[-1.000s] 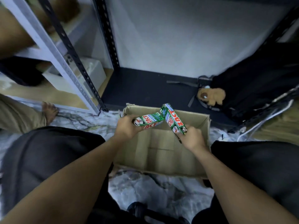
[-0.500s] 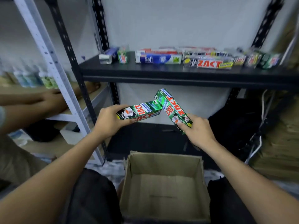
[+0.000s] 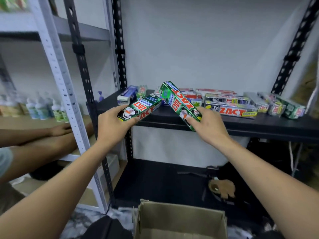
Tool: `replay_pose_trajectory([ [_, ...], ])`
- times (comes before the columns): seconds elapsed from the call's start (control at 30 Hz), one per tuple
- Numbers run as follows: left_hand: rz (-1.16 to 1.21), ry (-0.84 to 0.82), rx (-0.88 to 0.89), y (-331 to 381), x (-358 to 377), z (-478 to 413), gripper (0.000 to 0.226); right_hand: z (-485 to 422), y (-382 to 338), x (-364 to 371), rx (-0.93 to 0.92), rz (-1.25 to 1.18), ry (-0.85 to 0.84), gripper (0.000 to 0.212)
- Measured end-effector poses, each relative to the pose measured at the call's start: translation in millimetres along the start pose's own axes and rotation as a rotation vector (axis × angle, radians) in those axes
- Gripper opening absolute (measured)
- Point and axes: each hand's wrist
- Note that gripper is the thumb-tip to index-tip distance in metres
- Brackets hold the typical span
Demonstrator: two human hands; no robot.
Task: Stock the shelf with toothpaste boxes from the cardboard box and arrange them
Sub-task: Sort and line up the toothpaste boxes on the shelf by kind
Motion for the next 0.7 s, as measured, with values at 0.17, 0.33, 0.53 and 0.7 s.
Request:
replay_pose_trajectory([
  [0.17,0.009,0.117,-0.139,-18,5,-24,0.056,-50,-26,37,0.050,0.027,0.001,0.038],
  [0.33,0.023,0.152,-0.205,-24,1,-39,0.050,-86,-66,72,0.184,0.081,0.031,0.037],
  [0.53,0.066,0.211,-0.239,-21,-9,-67,0.026,-115,-96,94,0.109,0.026,0.082,0.043],
  [0.7,0.022,0.221,-0.266,-25,-4,-97,0.006,-113,-78,117,-0.078,-0.092,-0.063,0.066],
])
Point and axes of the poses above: each hand's wrist, its own z-axis away from the middle knuckle, its own x-axis out of the palm, y = z × x, and after that the axes turned 4 degrees about z, right-handed
